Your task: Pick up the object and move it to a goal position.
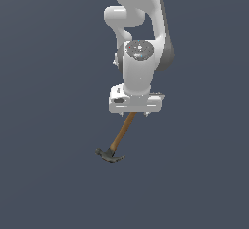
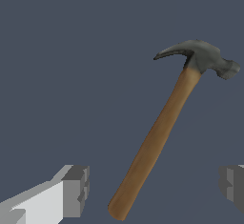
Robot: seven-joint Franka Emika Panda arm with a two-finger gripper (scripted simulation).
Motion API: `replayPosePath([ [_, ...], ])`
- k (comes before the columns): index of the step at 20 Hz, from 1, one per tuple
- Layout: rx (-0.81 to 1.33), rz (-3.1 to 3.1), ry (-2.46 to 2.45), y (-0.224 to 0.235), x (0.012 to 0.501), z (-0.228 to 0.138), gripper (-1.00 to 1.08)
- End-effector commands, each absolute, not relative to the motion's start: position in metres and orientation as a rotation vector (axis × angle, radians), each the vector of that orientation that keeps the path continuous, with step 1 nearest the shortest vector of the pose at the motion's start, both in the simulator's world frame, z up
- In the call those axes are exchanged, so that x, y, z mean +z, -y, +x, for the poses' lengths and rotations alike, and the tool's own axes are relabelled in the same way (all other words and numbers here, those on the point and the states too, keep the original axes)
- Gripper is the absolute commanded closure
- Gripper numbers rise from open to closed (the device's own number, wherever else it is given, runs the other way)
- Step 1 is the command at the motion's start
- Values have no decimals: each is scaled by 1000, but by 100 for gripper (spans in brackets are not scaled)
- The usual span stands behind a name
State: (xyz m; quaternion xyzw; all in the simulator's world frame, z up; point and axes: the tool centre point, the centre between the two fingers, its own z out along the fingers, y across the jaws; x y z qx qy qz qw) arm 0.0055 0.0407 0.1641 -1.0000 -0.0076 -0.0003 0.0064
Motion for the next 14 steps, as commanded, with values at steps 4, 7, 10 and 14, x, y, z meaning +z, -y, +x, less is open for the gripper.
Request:
replayPosePath([
  [4,1,-3127,-41,-39,158,7,-92],
  [7,2,-3125,-108,-38,151,8,-92],
  [10,3,-3119,-196,-35,143,10,-92],
  [14,5,-3106,-347,-31,128,12,-92],
])
